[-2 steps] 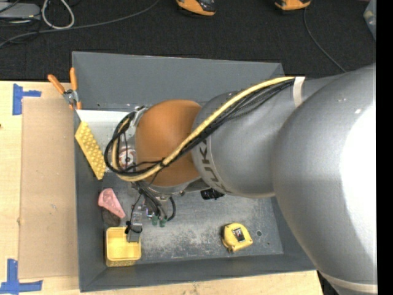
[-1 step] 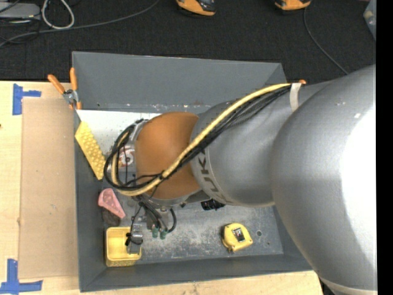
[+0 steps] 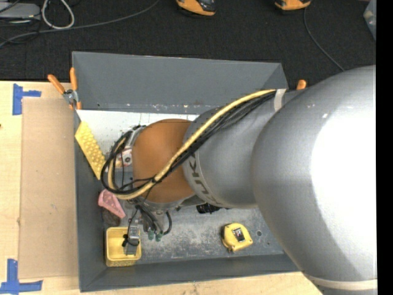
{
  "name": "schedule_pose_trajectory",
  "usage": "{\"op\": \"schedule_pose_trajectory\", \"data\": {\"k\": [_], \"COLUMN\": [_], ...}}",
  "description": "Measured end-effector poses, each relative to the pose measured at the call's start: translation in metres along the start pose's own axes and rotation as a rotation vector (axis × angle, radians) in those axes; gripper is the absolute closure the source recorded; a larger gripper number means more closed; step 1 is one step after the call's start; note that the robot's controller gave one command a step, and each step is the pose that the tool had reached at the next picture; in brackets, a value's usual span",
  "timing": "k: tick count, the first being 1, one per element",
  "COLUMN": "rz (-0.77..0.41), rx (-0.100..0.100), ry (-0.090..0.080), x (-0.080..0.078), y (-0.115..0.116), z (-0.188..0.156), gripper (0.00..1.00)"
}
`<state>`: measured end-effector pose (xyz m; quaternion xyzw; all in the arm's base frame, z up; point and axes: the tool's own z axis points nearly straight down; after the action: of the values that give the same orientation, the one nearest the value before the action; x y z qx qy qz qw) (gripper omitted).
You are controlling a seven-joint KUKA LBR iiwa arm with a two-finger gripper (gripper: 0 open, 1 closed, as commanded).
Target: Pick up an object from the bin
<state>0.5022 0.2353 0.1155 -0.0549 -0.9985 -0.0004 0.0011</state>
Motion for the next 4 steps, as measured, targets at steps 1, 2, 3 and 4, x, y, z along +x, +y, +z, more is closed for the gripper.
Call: {"op": "schedule_pose_trajectory", "data": {"k": [1,2,3,4], "rz": [-0.036,-0.064,-0.068,-0.287], "rx": [0.002,-0.003,-0.001,-0.002], "ry": [0.004,-0.004,0.004,0.004], "x": [0.015,0.004,-0.007,-0.004], "y": [-0.011,-0.007,-0.018,-0.018], "z": [-0.010,-0.008,0.007,0.036], "gripper": [0.00,0.00,0.00,1.00]}}
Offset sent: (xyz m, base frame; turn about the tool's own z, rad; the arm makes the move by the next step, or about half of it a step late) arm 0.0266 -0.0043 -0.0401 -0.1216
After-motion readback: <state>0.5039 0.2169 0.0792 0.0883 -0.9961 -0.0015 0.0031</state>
